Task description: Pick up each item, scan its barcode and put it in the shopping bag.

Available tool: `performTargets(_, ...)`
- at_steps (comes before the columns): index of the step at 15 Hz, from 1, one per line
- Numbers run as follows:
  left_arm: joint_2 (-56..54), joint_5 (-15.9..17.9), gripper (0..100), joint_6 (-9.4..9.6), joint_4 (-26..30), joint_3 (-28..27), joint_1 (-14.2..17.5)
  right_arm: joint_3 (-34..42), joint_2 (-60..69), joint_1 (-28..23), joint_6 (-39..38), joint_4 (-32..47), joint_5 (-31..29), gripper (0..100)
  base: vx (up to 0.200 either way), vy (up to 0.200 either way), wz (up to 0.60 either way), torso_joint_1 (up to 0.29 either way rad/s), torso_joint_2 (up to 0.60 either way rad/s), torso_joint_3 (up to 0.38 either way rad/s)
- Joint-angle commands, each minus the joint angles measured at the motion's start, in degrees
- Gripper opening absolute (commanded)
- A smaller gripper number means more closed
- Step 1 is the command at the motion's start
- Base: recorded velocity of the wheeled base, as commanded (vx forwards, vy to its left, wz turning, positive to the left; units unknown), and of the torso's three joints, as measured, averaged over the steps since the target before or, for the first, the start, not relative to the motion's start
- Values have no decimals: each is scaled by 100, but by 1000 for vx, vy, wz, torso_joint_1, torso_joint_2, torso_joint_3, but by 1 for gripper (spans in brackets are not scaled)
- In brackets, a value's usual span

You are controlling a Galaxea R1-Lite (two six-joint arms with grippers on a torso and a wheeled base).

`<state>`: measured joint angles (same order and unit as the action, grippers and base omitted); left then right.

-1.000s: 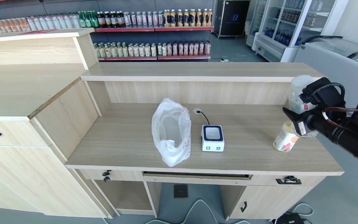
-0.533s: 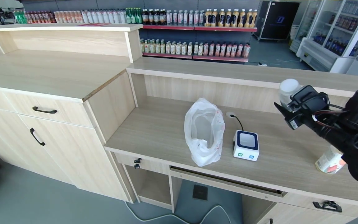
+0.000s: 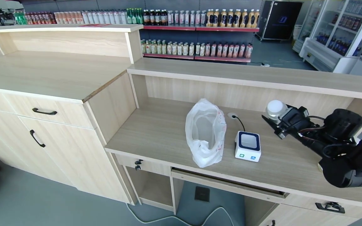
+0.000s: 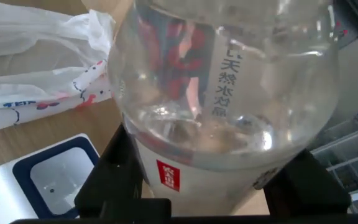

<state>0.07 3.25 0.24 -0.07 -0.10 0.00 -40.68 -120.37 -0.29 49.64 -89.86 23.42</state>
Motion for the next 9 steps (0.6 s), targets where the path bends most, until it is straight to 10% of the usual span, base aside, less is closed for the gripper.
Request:
performTargets(1, 1, 0, 100, 2, -1, 1, 0, -19, -347, -67, -7, -14, 22, 0, 0, 0, 0, 0, 0, 0)
performTargets(9, 1, 0, 100, 2, -1, 1, 0, -757, -813, -103, -16, -14, 444, 0, 0, 0, 0, 0, 0, 0)
